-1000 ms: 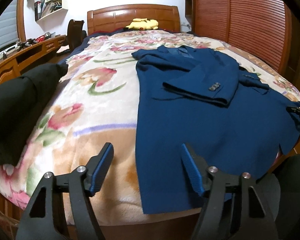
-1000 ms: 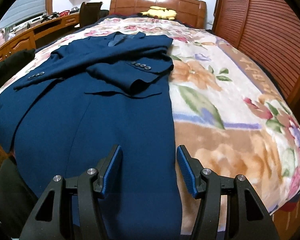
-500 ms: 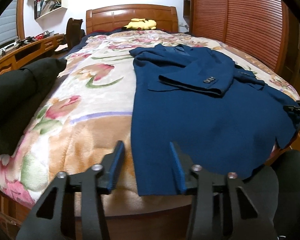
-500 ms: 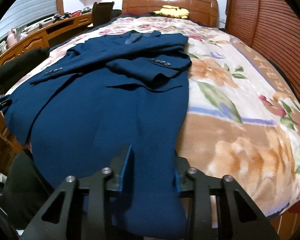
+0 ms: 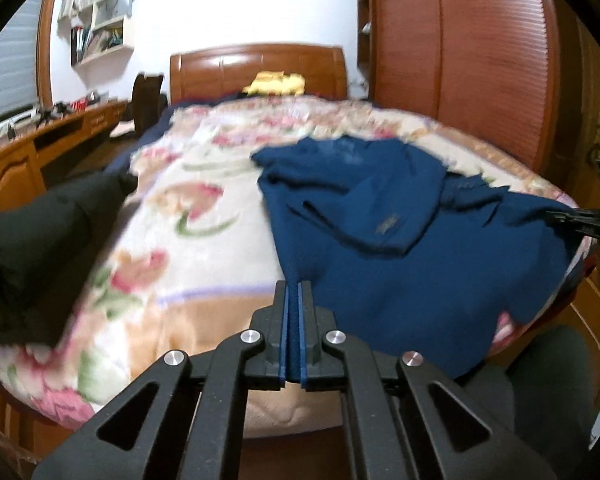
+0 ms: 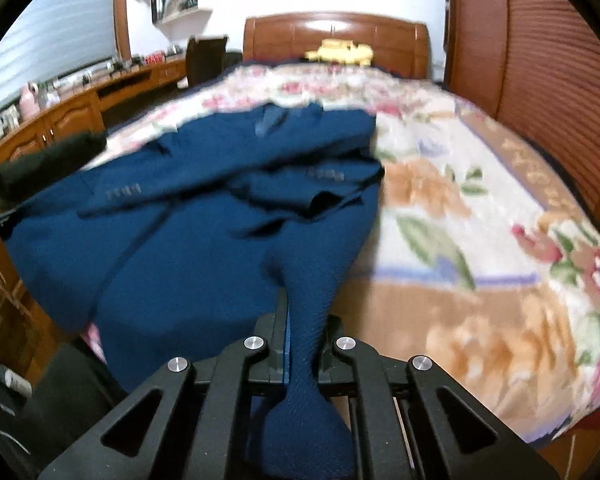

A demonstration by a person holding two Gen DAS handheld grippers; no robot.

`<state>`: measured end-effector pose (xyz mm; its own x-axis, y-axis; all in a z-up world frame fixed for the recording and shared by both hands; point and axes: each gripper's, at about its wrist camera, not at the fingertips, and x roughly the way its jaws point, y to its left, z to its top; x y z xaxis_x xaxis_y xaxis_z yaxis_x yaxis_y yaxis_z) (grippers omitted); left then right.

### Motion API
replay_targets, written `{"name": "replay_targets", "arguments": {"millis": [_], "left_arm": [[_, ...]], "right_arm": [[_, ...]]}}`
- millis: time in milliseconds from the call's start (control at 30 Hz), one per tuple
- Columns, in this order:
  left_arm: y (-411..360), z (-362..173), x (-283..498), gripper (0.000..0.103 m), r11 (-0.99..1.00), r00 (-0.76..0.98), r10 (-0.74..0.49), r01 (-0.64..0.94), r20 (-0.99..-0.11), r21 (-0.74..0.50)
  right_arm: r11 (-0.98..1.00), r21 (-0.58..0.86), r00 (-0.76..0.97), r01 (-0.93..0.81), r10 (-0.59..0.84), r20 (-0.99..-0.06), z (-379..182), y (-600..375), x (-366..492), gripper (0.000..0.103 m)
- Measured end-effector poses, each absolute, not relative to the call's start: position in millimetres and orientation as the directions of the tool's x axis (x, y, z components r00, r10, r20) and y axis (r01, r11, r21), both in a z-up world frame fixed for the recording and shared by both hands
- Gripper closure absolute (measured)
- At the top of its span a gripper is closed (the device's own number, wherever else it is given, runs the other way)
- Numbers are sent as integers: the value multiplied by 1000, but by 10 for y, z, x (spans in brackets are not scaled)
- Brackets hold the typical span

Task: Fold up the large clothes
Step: 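Lift the hem with both grippers and fold it toward the collar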

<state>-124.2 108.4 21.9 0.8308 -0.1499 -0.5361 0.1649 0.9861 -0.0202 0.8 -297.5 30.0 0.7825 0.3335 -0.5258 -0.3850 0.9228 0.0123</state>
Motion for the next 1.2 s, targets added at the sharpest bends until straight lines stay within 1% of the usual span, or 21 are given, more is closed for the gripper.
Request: {"name": "replay_targets", "arguments": {"millis": [133,367,633,800,967,1067,1133,1200], "left_arm": [[996,500,-1303,99,981,859,-181,191,-480,-29],[901,1041,-1369,99,975,907,-213,221,-362,-20],[977,1673,-1402,100,975,945,-216,221,-246,-4],[1041,1949,-1459,100,976,959,-211,216,-188,4],[1141,2128,-1472,100,978,966,-209,210,-154,-12],[1208,2194,-1459,100,981,971,-193,192,-140,-22],[1277,2231,-1373,100,983,973,-185,182,-140,-34],[1306,2223,-1216,100,986,974,-164,162,-156,-25]], "right_arm": [[918,2,817,-397,355,-455,611,-2905,-140,98],[905,-34,849,-425,385,-362,1077,-2824,-437,98],[890,-83,872,-449,416,-257,1565,-2806,-849,98],[883,-105,881,-457,433,-190,1805,-2876,-1133,98],[881,-119,885,-459,440,-154,1927,-2977,-1308,98],[885,-104,888,-454,440,-136,1926,-3072,-1328,98],[892,-82,892,-445,433,-125,1924,-3129,-1321,98],[898,-64,896,-434,423,-136,1888,-3101,-1226,98]]}}
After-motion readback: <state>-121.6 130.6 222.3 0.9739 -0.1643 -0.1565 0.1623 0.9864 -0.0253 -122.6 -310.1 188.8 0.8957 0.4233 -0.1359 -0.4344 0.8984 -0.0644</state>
